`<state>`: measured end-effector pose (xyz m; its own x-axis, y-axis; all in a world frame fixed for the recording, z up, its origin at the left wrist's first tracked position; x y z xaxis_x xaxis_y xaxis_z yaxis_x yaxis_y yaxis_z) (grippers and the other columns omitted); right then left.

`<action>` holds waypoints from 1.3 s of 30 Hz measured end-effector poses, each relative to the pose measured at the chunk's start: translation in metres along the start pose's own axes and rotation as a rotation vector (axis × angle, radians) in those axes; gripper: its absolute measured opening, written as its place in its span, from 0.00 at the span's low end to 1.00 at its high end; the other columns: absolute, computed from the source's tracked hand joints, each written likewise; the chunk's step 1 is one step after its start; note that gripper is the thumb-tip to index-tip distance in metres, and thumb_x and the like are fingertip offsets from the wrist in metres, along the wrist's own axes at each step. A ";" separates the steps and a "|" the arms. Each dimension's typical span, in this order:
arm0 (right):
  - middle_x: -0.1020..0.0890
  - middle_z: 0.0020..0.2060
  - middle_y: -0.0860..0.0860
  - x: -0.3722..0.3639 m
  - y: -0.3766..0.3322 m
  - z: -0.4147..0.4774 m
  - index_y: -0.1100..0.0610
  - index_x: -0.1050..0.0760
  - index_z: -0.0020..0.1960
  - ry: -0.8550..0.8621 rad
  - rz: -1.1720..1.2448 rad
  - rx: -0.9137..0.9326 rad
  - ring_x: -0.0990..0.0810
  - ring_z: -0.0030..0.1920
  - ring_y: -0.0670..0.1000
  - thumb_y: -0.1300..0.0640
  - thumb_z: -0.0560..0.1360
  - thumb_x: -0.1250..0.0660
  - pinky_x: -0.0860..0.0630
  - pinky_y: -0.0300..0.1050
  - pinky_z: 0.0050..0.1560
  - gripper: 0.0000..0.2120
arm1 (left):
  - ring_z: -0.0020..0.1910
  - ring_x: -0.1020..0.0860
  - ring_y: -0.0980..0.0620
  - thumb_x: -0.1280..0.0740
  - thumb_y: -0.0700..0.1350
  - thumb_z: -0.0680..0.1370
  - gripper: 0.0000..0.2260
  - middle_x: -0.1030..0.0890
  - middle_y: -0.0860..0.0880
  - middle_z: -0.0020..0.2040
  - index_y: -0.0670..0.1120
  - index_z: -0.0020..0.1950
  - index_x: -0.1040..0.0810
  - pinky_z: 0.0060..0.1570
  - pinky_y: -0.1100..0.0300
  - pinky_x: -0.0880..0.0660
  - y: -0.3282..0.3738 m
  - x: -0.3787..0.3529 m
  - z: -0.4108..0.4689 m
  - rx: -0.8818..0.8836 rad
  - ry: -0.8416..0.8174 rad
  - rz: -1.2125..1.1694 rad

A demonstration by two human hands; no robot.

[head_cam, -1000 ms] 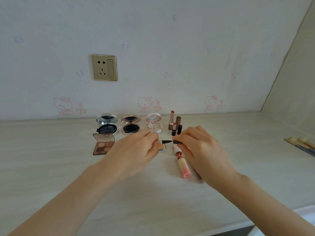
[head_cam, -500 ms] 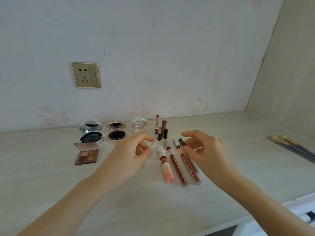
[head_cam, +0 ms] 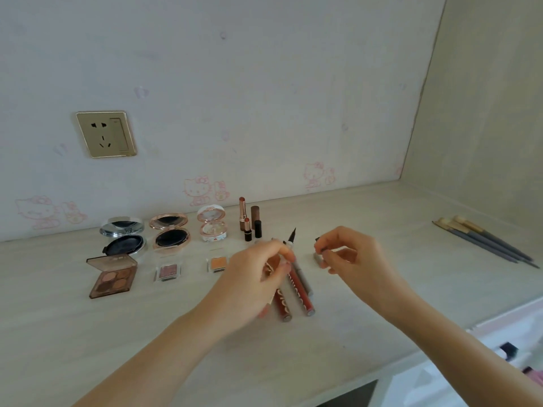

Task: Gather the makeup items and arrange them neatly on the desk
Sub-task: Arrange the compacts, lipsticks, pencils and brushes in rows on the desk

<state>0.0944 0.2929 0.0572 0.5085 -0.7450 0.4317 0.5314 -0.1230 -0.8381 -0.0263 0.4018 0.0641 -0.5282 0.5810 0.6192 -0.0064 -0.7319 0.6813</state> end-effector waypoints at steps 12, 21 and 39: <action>0.20 0.48 0.45 0.017 0.047 0.012 0.47 0.24 0.59 -0.043 -0.697 0.199 0.23 0.51 0.52 0.57 0.78 0.38 0.26 0.50 0.50 0.12 | 0.60 0.35 0.54 0.30 0.63 0.69 0.30 0.26 0.58 0.53 0.54 0.68 0.31 0.58 0.57 0.34 0.018 -0.081 0.045 -0.029 -0.285 0.478; 0.18 0.45 0.47 0.012 0.055 0.014 0.49 0.22 0.56 -0.037 -0.825 0.297 0.22 0.49 0.55 0.58 0.76 0.35 0.29 0.47 0.43 0.10 | 0.60 0.35 0.51 0.35 0.64 0.71 0.27 0.26 0.54 0.57 0.53 0.65 0.29 0.63 0.55 0.37 0.000 -0.083 0.048 0.024 -0.280 0.664; 0.23 0.53 0.48 -0.020 0.050 0.030 0.51 0.31 0.68 -0.171 -0.786 0.359 0.29 0.56 0.53 0.55 0.79 0.41 0.28 0.44 0.56 0.18 | 0.61 0.34 0.52 0.38 0.61 0.75 0.21 0.28 0.54 0.60 0.54 0.65 0.26 0.61 0.58 0.35 -0.006 -0.076 0.043 -0.021 -0.201 0.613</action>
<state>0.1317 0.3212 0.0167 -0.0149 -0.4194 0.9077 0.9364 -0.3241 -0.1344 0.0504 0.3770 0.0298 -0.2720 0.1088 0.9561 0.2282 -0.9580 0.1739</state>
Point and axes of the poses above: each hand's wrist, its own z-axis towards the middle knuckle, its own x-axis out of the back of the hand, y = z × x, the point moved 10 cm from there along z, towards the middle knuckle
